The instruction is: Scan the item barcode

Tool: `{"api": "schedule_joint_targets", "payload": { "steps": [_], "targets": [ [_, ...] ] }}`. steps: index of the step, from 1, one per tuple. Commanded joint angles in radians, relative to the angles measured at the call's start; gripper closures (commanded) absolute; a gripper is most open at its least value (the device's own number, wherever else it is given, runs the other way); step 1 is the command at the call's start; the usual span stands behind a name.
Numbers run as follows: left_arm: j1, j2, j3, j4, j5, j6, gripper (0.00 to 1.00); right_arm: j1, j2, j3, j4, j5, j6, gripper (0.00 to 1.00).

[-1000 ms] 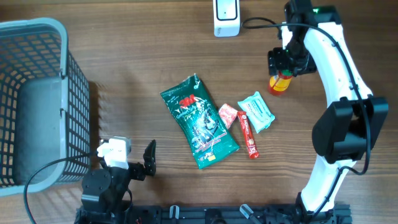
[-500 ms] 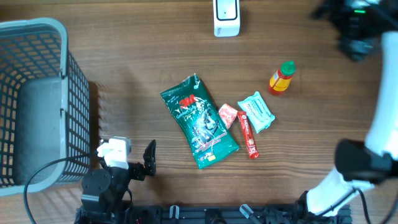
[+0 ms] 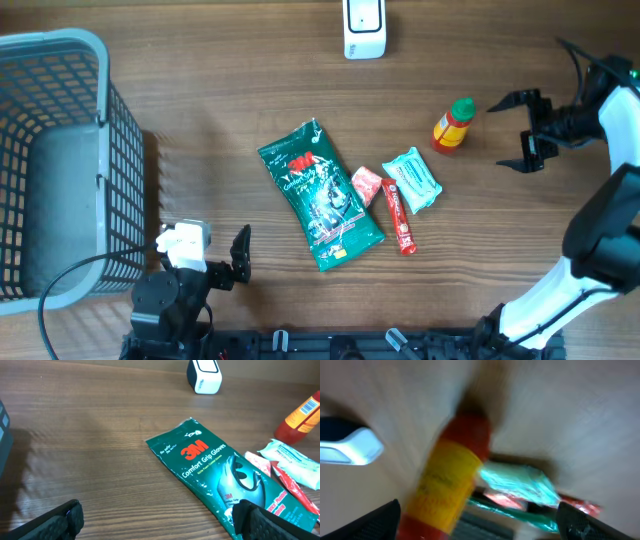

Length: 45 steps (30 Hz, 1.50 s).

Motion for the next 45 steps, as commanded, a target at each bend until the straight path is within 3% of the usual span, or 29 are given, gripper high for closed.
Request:
{"api": "schedule_joint_targets", "payload": {
  "steps": [1,11,25,31,34,36,40,45],
  "targets": [
    [-0.002,-0.006,-0.001,0.006,0.015,0.019,0.00,0.000,0.117,-0.023,0.121,-0.286,0.039,0.00],
    [-0.002,-0.006,-0.001,0.006,0.015,0.019,0.00,0.053,0.245,-0.023,0.209,-0.456,0.037,0.01],
    [-0.002,-0.006,-0.001,0.006,0.015,0.019,0.00,0.174,0.248,-0.024,0.330,-0.362,0.151,0.00],
    [-0.002,-0.006,-0.001,0.006,0.015,0.019,0.00,0.175,0.248,-0.027,0.327,-0.224,0.099,0.21],
    [-0.002,-0.006,-0.001,0.006,0.015,0.019,0.00,0.176,0.248,-0.027,0.336,-0.162,0.080,0.36],
    [-0.002,-0.006,-0.001,0.006,0.015,0.019,0.00,0.176,0.248,-0.027,0.391,-0.122,-0.043,0.51],
    [-0.002,-0.006,-0.001,0.006,0.015,0.019,0.00,0.176,0.248,-0.027,0.402,-0.172,-0.209,0.64],
    [-0.002,-0.006,-0.001,0.006,0.015,0.019,0.00,0.176,0.248,-0.027,0.369,-0.248,-0.258,0.69]
  ]
}}
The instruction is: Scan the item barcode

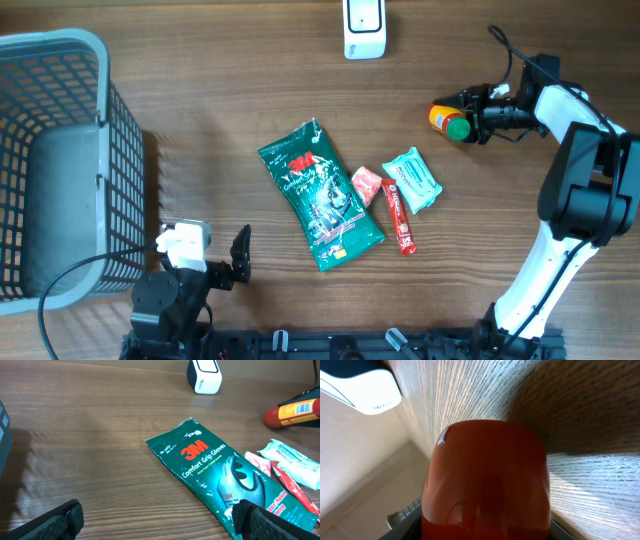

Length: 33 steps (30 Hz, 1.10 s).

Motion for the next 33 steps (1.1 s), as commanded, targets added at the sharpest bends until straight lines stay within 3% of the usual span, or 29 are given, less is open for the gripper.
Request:
{"api": "schedule_joint_targets", "payload": {
  "steps": [1,5,8,14,17,26,33],
  "targets": [
    [-0.002,-0.006,-0.001,0.005,0.015,0.019,0.00,0.003,0.020,-0.008,-0.032,-0.039,-0.124,0.70],
    [-0.002,-0.006,-0.001,0.005,0.015,0.019,0.00,0.003,0.019,-0.006,-0.141,-0.274,-0.369,0.70],
    [-0.002,-0.006,-0.001,0.005,0.015,0.019,0.00,0.010,0.016,-0.005,-0.316,-0.380,-0.586,0.68],
    [-0.002,-0.006,-0.001,0.005,0.015,0.019,0.00,0.078,-0.037,-0.005,-0.655,-0.388,-0.978,0.68],
    [-0.002,-0.006,-0.001,0.005,0.015,0.019,0.00,0.141,-0.069,-0.005,-0.714,-0.358,-1.141,0.68],
    [-0.002,-0.006,-0.001,0.005,0.015,0.019,0.00,0.332,-0.128,-0.005,-0.898,-0.331,-1.297,0.71],
    [-0.002,-0.006,-0.001,0.005,0.015,0.019,0.00,0.442,-0.200,-0.005,-0.898,-0.327,-1.176,0.72]
  ]
}}
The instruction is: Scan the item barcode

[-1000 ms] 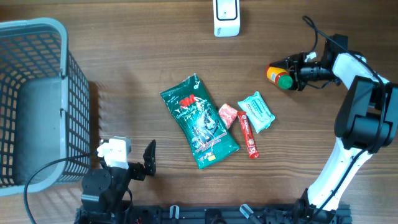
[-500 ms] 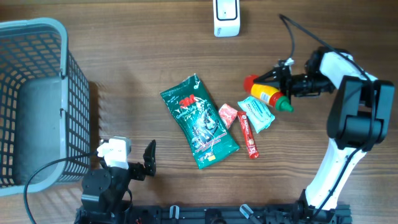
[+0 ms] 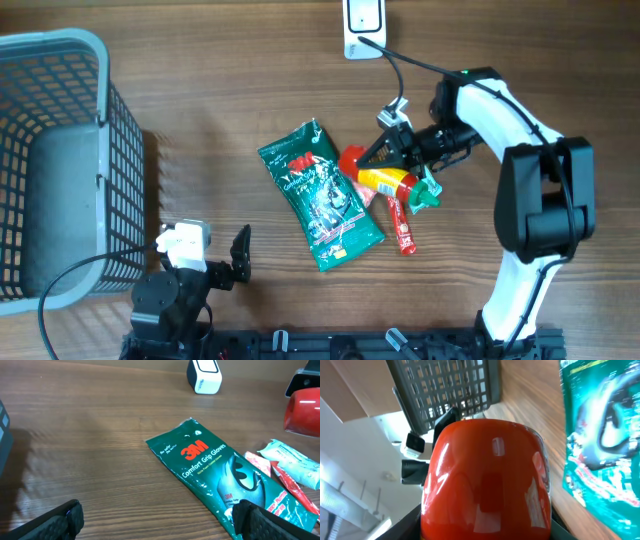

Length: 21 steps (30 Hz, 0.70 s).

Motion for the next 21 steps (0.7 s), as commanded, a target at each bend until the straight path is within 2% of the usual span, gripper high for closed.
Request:
{"api": "schedule_joint_targets", "payload": {
  "steps": [1,13,21],
  "targets": [
    [-0.002,-0.006,-0.001,0.005,0.015,0.019,0.00,0.074,-0.085,0.003,-0.004,-0.014,0.056,0.72],
    [-0.002,-0.006,-0.001,0.005,0.015,0.019,0.00,0.289,-0.150,-0.024,-0.004,-0.031,0.093,0.73],
    [-0.002,-0.006,-0.001,0.005,0.015,0.019,0.00,0.294,-0.153,-0.228,-0.004,-0.117,0.004,0.73]
  ]
}}
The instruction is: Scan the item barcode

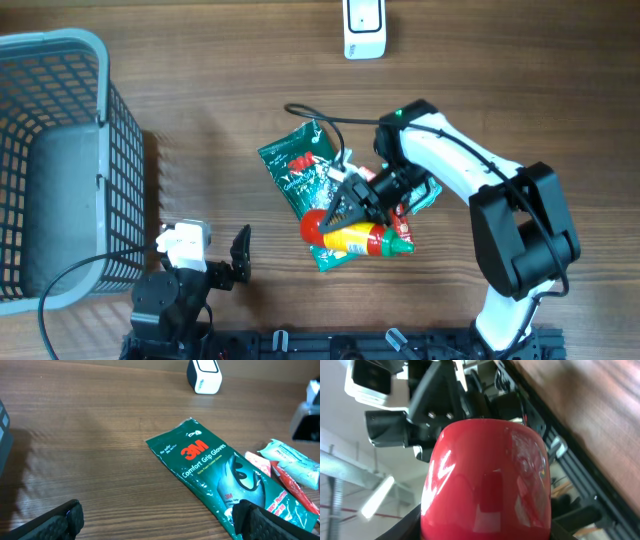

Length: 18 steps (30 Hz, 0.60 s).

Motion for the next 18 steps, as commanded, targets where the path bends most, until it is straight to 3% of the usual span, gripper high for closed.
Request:
{"api": "schedule_joint_targets", "payload": {
  "steps": [1,12,18],
  "targets": [
    [-0.002,-0.006,-0.001,0.005,0.015,0.019,0.00,0.000,-0.029,-0.045,-0.002,-0.088,-0.064,0.73],
    [-0.002,-0.006,-0.001,0.005,0.015,0.019,0.00,-0.008,-0.051,-0.044,-0.001,-0.092,-0.038,0.73],
    [-0.002,-0.006,-0.001,0.005,0.015,0.019,0.00,-0.086,-0.051,-0.002,0.081,-0.068,-0.026,0.73]
  ]
}}
